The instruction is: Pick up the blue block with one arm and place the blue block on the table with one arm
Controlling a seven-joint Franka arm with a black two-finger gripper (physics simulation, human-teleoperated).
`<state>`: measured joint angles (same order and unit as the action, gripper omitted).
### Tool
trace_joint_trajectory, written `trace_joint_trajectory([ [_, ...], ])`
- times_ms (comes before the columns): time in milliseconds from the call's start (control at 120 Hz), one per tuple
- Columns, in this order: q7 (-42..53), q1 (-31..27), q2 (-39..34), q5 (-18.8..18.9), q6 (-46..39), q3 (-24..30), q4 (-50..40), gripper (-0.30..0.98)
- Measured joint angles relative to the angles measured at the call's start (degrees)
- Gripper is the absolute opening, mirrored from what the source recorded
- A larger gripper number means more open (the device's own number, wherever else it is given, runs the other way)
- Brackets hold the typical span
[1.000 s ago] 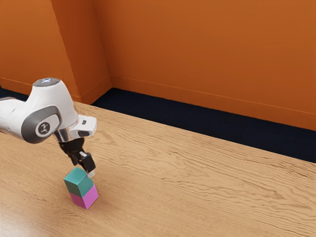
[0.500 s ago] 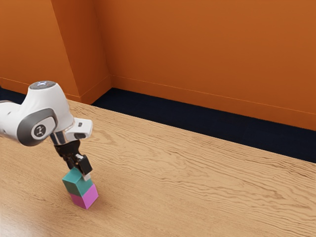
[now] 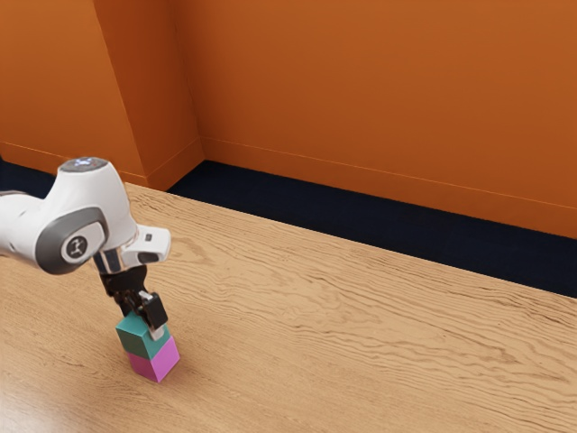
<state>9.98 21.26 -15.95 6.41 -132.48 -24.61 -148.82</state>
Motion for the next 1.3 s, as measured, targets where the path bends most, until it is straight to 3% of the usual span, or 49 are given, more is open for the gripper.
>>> trace_joint_trajectory([
  [392,-1.0,0.0,2.2,0.0,-1.6,-0.3,-0.1,0.66],
  [708,-2.1,0.0,2.2,0.0,-2.1,-0.3,-0.5,0.47],
  [1000,-3.3,0.0,1.8,0.6,-2.0,-0.5,-0.1,0.42],
  [1225,-3.9,-0.6,1.6,2.9,-1.7,-0.7,4.9,0.40],
  [1300,-4.1,-0.7,7.0,3.4,-1.6,-0.5,11.6,0.40],
])
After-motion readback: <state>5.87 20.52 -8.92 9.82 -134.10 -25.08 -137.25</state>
